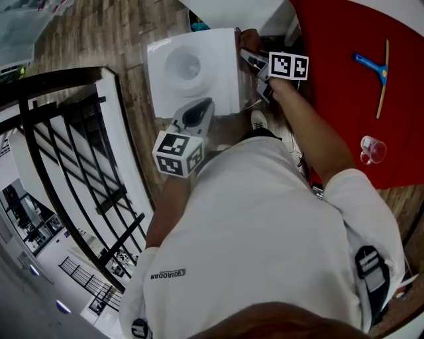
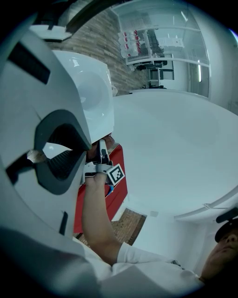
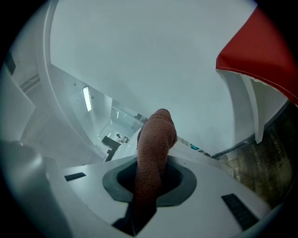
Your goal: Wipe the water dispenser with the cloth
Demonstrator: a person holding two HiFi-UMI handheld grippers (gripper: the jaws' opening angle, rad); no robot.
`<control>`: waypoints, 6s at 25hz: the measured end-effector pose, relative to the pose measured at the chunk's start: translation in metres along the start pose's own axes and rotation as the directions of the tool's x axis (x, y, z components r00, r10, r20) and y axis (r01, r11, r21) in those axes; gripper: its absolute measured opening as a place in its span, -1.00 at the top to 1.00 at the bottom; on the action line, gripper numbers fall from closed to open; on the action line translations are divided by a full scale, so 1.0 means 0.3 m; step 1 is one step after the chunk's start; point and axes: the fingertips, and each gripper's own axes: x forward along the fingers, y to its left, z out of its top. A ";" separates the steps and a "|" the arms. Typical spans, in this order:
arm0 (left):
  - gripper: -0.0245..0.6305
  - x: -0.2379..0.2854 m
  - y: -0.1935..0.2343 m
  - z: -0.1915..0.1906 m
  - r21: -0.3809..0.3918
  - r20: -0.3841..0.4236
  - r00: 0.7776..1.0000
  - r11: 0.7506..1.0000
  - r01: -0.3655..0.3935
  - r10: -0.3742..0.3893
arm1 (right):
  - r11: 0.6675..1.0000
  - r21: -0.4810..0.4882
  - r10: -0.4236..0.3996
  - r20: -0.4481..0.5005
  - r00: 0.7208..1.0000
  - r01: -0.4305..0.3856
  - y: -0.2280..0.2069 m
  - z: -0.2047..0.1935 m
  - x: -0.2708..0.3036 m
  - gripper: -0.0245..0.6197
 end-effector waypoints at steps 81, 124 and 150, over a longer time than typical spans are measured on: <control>0.93 -0.576 0.528 -0.419 -0.054 0.145 0.988 0.997 0.053 -0.045 | 0.988 -0.150 -0.043 -0.081 0.996 0.030 0.793 -0.661 0.358 0.77; 0.93 -0.526 0.453 -0.442 0.004 0.148 0.971 0.982 0.187 -0.186 | 0.920 0.040 -0.389 0.197 0.900 0.389 0.414 -0.491 -0.073 0.77; 0.94 -0.478 0.394 -0.439 0.023 0.121 0.970 0.977 0.210 -0.211 | 0.850 0.088 -0.516 0.342 0.786 0.520 0.269 -0.423 -0.403 0.77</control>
